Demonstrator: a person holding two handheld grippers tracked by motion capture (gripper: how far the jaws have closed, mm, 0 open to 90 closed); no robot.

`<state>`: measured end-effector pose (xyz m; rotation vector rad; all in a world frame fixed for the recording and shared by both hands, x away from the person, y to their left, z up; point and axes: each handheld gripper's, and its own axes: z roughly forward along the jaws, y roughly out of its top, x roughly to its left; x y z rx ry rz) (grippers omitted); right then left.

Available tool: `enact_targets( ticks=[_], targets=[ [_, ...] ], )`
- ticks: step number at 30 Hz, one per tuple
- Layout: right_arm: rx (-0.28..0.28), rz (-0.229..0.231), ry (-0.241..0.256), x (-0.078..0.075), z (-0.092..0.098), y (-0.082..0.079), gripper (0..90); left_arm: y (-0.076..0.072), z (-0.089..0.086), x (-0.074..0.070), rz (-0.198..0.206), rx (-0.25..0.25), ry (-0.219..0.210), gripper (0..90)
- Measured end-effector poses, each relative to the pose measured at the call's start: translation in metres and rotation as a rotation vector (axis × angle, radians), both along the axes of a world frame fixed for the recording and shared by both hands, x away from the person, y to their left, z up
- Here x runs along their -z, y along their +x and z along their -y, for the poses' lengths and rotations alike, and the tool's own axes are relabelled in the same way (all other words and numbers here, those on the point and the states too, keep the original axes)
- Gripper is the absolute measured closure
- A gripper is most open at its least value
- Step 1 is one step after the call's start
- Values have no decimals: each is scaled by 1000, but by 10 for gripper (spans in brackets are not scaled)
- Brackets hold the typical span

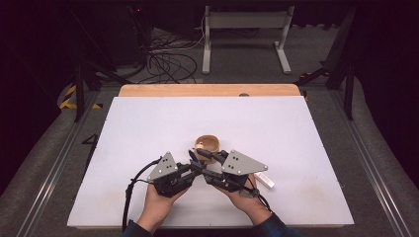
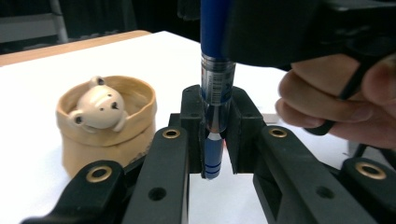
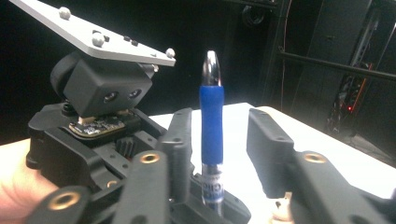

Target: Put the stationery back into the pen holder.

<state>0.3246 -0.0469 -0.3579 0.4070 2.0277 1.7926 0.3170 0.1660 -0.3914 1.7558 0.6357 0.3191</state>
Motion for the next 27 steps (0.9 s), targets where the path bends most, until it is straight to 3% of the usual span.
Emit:
enact_targets(
  ticks=[7, 11, 18, 22, 27],
  targets=[
    [21, -77, -3, -2, 15, 9, 422, 3, -1, -8, 2, -13, 18, 796],
    [27, -130, -31, -3, 27, 16, 317, 6, 2, -17, 37, -15, 39, 796],
    [89, -164, -58, -6, 52, 20, 248, 15, 5, -27, 53, -31, 37, 795],
    [123, -168, -100, -4, 62, 21, 210, 21, 9, -33, 62, -29, 51, 795],
    [150, -187, -118, -5, 74, 23, 174, 30, 14, -41, 96, -51, 57, 795]
  ],
)
